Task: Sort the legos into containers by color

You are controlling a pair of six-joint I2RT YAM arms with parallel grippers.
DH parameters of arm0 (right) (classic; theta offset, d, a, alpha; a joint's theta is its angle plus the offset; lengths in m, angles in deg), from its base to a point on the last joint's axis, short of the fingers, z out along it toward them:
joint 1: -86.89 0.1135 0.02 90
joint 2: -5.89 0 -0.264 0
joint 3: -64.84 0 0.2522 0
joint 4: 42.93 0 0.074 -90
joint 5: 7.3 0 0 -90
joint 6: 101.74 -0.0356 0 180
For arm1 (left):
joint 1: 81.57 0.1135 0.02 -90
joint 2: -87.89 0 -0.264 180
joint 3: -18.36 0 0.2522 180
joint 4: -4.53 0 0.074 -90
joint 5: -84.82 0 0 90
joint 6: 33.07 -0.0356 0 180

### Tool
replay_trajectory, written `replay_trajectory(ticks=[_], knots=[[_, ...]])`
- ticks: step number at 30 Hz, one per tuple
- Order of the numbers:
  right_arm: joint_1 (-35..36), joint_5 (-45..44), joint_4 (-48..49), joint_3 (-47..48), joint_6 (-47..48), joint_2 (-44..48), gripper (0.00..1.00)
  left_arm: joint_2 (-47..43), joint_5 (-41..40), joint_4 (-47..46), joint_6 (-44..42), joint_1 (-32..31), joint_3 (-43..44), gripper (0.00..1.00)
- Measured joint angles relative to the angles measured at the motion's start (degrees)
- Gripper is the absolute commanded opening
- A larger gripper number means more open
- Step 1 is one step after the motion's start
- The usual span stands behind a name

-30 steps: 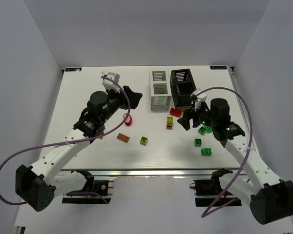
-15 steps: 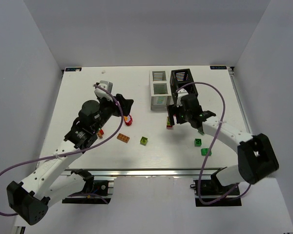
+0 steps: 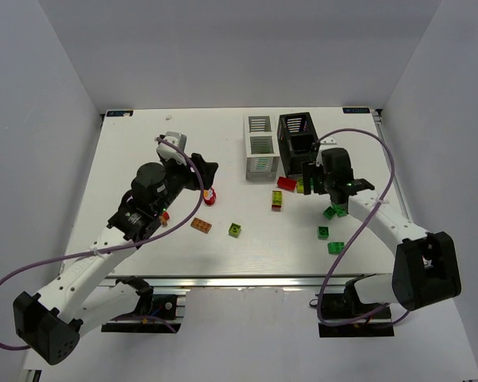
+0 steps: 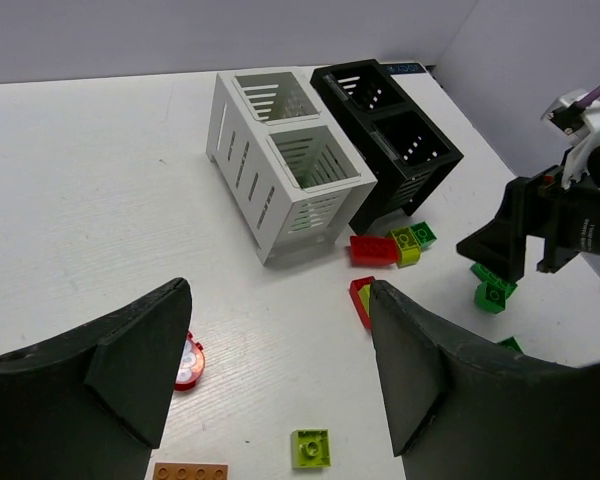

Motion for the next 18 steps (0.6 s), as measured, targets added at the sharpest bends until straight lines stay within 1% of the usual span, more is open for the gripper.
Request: replay_trajectory(ticks=[3, 7, 12, 13, 18], knots=[[-3.43, 0.72, -0.9, -1.25, 3.76, 0.85, 0.79, 0.52, 0.2, 0.0, -0.04, 0.0, 0.0, 0.81], [-8.22, 4.39, -3.63, -3.41, 8.68, 0.85, 0.78, 0.79, 0.85, 0.02, -0.07, 0.0, 0.0, 0.8], [-14.19, 8.48, -5.53, -4.98, 16.2, 0.85, 0.78, 0.79, 1.7, -0.02, -0.07, 0.0, 0.0, 0.8], [-15.04, 10.01, -5.75, -5.25, 18.21, 0.85, 0.78, 0.79, 1.79, 0.0, -0.07, 0.0, 0.0, 0.8], [-18.29, 12.46, -5.99, -6.38, 22.47, 0.85, 0.79, 0.81, 1.92, -0.02, -0.07, 0.0, 0.0, 0.8]])
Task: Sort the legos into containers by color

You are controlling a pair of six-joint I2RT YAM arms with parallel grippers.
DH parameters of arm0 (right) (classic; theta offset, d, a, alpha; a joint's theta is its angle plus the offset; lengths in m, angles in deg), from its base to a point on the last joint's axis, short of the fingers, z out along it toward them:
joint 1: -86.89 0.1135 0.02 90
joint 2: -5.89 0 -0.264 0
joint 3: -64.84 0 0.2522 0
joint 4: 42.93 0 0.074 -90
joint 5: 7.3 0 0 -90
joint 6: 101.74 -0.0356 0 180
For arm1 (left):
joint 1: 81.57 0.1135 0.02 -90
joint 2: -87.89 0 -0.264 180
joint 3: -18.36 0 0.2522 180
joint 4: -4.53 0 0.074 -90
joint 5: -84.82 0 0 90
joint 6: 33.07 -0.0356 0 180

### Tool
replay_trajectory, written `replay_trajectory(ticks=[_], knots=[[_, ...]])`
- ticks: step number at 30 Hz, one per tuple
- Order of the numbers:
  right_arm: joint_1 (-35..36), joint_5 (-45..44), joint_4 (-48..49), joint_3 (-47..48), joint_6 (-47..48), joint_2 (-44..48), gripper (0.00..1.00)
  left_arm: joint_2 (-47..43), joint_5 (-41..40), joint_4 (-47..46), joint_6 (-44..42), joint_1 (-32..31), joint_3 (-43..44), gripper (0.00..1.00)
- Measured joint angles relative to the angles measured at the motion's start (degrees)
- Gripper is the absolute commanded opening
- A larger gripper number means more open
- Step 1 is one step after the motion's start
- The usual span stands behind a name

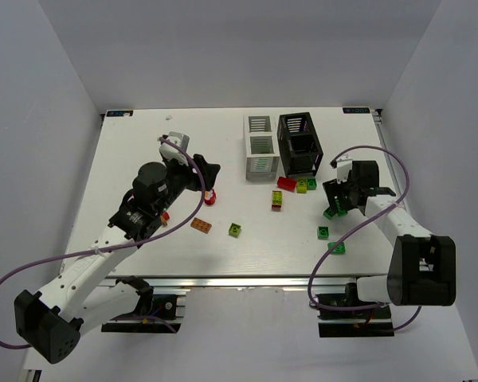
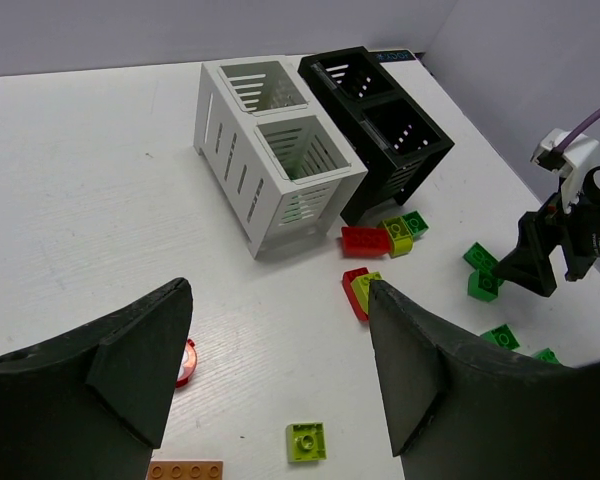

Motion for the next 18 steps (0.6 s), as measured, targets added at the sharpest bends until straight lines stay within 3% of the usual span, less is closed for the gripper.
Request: replay_trajectory(ticks=[18], knots=[[-6.62, 4.63, -0.37, -0.98, 9.75, -4.76, 0.78, 0.0, 0.04, 0.02, 0.0, 0.0, 0.0, 0.8]])
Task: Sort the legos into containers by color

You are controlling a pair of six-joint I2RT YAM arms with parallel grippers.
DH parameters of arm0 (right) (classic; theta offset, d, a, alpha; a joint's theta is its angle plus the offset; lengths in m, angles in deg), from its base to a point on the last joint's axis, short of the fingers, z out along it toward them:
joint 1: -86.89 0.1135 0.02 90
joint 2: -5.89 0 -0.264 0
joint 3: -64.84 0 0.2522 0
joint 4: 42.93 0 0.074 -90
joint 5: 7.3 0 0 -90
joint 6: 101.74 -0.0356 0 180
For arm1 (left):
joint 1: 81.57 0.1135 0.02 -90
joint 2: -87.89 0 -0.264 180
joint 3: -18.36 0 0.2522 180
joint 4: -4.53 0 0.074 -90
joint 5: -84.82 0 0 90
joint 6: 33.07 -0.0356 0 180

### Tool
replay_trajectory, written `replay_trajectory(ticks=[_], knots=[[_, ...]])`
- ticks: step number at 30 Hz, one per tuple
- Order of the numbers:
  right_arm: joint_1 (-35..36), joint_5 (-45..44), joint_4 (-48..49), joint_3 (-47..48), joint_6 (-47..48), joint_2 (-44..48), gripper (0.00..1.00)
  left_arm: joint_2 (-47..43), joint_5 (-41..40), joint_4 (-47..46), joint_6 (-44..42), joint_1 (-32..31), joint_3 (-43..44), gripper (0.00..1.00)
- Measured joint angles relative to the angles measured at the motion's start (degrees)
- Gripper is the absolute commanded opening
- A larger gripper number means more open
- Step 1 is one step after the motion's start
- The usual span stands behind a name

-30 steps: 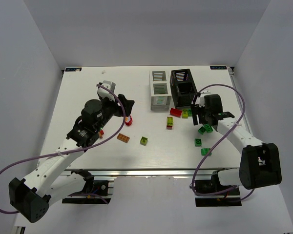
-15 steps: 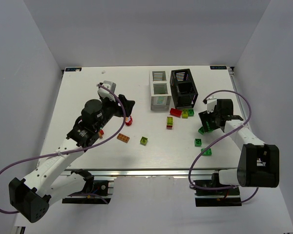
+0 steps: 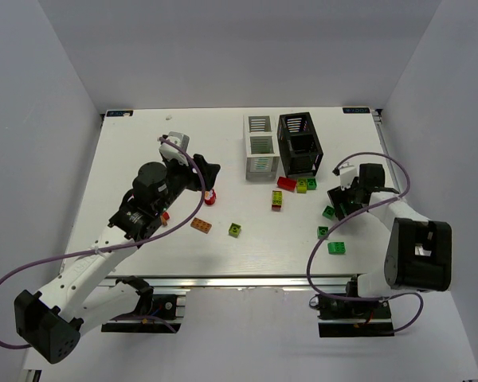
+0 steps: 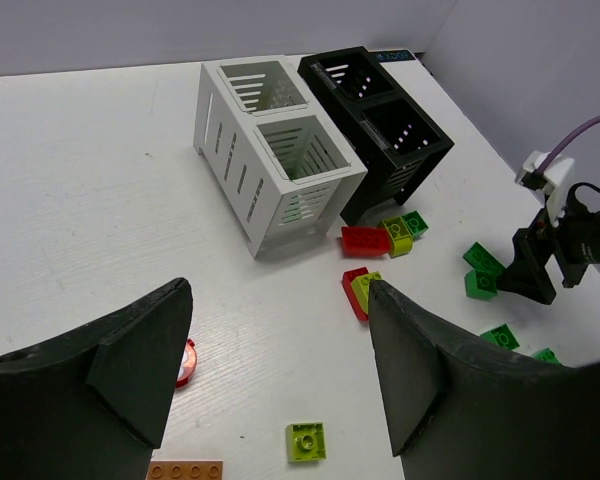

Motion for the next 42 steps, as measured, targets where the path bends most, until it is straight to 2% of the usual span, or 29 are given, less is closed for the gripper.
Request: replay_trajectory(ticks=[5, 13, 18, 20, 21, 24, 27, 31, 35, 39, 42], knots=[[0.0, 1.51, -0.22, 1.95, 0.2, -5.53, 0.76, 0.0, 0.0, 0.0, 0.0, 0.0, 0.0, 0.8], [0.0, 4.0, 0.04, 5.14, 0.15, -9.31, 0.67, 0.0, 0.0, 0.0, -0.02, 0.0, 0.0, 0.8], [0.0, 5.01, 0.07, 6.08, 0.26, -10.4, 0.42, 0.0, 0.0, 0.0, -0.02, 0.0, 0.0, 0.8], [0.0, 5.29, 0.04, 6.08, 0.33, -10.4, 0.38, 0.0, 0.0, 0.0, -0.02, 0.0, 0.0, 0.8], [0.0, 5.42, 0.04, 6.08, 0.37, -10.38, 0.3, 0.0, 0.0, -0.02, -0.02, 0.0, 0.0, 0.8], [0.0, 6.12, -0.33, 6.03, 0.33, -9.99, 0.17, 0.0, 0.0, 0.0, -0.02, 0.0, 0.0, 0.8], [0.0, 7.89, -1.51, 6.05, 0.28, -7.91, 0.08, 0.0, 0.0, 0.0, -0.04, 0.0, 0.0, 0.8], [0.2, 13.42, -5.97, 8.52, 0.2, -2.03, 0.05, 0.0, -0.02, 0.0, -0.11, 0.0, 0.0, 0.8], [2.45, 18.86, -7.65, 16.39, -0.15, 2.23, 0.04, 0.0, -0.07, 0.0, -0.46, 0.0, 0.0, 0.8], [9.35, 21.42, -6.16, 24.9, -1.62, 2.75, 0.04, 0.5, -0.37, 0.02, -0.87, 0.0, 0.0, 0.8], [15.23, 21.94, -5.46, 31.47, -3.06, -0.31, 0.05, 1.03, -0.68, 0.28, -1.22, 0.0, 0.0, 0.8]])
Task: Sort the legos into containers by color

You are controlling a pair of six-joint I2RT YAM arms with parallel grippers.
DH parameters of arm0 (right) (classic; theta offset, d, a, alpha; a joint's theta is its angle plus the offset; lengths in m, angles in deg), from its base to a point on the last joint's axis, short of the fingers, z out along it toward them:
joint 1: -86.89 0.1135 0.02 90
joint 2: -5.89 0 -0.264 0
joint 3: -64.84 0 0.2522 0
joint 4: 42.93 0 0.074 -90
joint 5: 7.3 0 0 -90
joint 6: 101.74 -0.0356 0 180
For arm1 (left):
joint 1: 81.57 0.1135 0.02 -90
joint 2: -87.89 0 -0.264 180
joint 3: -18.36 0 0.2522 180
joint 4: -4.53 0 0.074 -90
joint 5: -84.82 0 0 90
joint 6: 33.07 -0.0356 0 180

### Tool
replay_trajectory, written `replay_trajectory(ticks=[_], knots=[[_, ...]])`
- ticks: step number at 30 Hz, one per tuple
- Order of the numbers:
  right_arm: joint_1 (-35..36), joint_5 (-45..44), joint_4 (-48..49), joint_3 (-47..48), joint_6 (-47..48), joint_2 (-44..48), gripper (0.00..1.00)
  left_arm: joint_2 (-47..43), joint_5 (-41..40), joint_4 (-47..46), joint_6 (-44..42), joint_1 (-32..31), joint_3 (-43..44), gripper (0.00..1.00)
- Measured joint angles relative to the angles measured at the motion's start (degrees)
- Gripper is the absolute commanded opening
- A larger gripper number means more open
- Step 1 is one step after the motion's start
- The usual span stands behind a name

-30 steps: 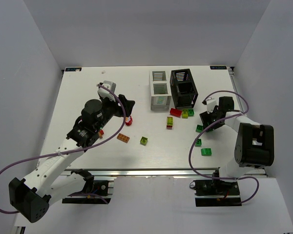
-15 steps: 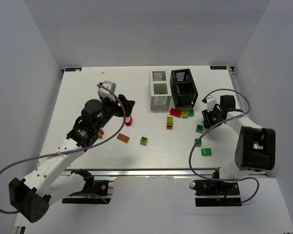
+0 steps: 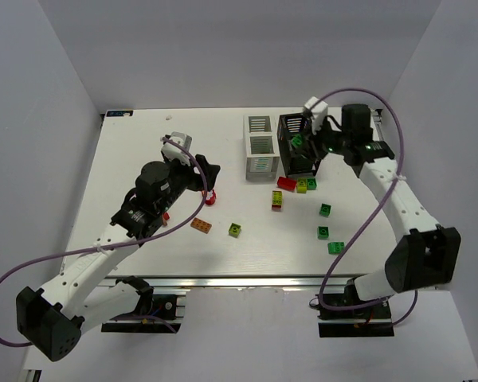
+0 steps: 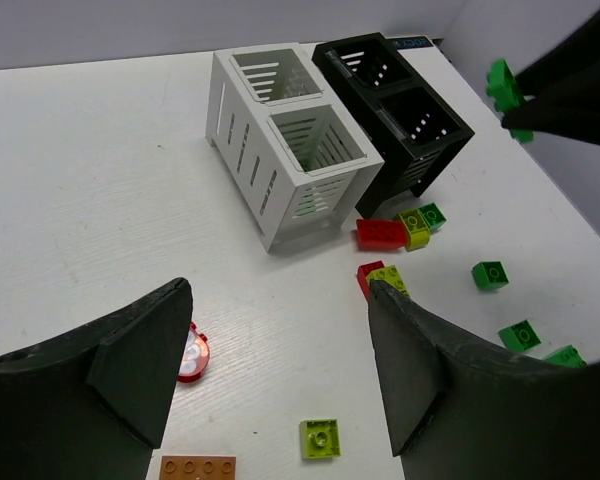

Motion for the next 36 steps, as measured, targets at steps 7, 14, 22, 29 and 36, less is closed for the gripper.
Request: replay_trajectory(ticks=[7, 14, 22, 29, 36], knots=[[6.8, 0.81, 1.22, 18.01, -4.44, -16.74, 0.07, 0.59, -1.27, 0.35, -0.72, 0.04, 0.0, 0.8], [9.07, 0.35, 0.92, 26.91, -7.48, -29.33, 0.11, 1.49, -1.31, 0.92, -1.14, 0.04, 0.0, 0.8], [11.58, -1.62, 0.92, 28.46, -9.16, -32.85, 0.26, 1.51, -1.29, 1.05, -1.33, 0.04, 0.0, 0.8], [11.78, -4.35, 3.28, 28.06, -9.94, -32.96, 0.45, 1.51, -1.31, 1.05, -1.33, 0.04, 0.0, 0.8], [11.67, -5.66, 3.43, 27.71, -10.71, -32.98, 0.6, 1.51, -1.31, 1.05, -1.36, 0.04, 0.0, 0.8]])
